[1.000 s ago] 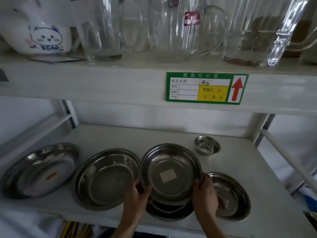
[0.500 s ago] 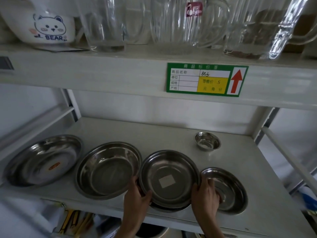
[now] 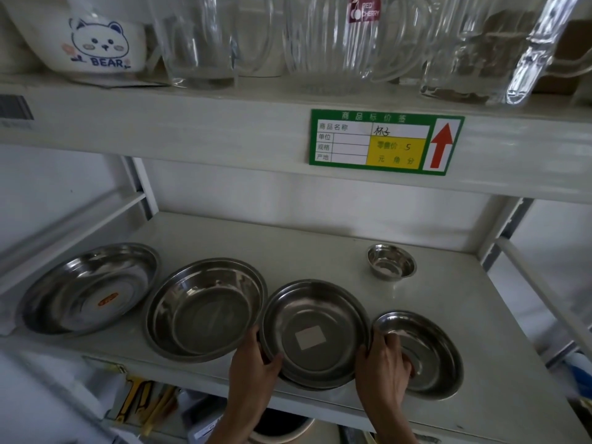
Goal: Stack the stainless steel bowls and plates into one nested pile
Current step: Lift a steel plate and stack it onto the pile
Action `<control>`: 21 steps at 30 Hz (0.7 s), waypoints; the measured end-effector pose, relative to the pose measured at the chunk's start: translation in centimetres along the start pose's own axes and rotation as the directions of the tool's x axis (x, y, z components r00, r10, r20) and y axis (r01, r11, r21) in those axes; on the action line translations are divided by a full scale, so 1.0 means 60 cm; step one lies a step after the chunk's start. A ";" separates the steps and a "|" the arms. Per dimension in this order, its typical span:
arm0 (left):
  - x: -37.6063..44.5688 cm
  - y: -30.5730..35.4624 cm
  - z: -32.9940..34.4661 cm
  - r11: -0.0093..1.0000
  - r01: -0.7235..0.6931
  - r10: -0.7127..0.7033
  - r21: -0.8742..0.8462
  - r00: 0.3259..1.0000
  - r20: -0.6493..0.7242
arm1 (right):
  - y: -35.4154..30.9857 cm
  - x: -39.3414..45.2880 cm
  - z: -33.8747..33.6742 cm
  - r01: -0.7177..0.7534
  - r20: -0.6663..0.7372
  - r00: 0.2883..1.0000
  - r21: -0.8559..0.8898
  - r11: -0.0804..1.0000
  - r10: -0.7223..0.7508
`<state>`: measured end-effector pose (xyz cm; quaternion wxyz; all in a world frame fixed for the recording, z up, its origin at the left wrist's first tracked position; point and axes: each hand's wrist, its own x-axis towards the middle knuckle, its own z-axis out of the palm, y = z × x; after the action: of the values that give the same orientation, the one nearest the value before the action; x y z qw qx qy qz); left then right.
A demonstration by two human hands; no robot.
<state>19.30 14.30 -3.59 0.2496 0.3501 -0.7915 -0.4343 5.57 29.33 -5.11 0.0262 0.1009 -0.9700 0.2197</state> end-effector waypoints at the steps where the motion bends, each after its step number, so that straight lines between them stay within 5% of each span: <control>1: -0.001 -0.001 0.000 1.000 -0.003 0.003 0.001 1.000 -0.002 | 0.002 0.000 0.001 0.007 -0.002 1.000 0.002 1.000 -0.007; 21: 0.001 -0.013 0.001 0.999 -0.030 0.030 0.034 0.999 -0.012 | 0.002 -0.003 0.005 0.067 0.015 0.998 -0.094 0.993 -0.066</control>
<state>19.48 13.96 -4.29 0.2549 0.3452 -0.8023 -0.4150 5.72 29.35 -5.44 0.0324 0.1330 -0.9755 0.1721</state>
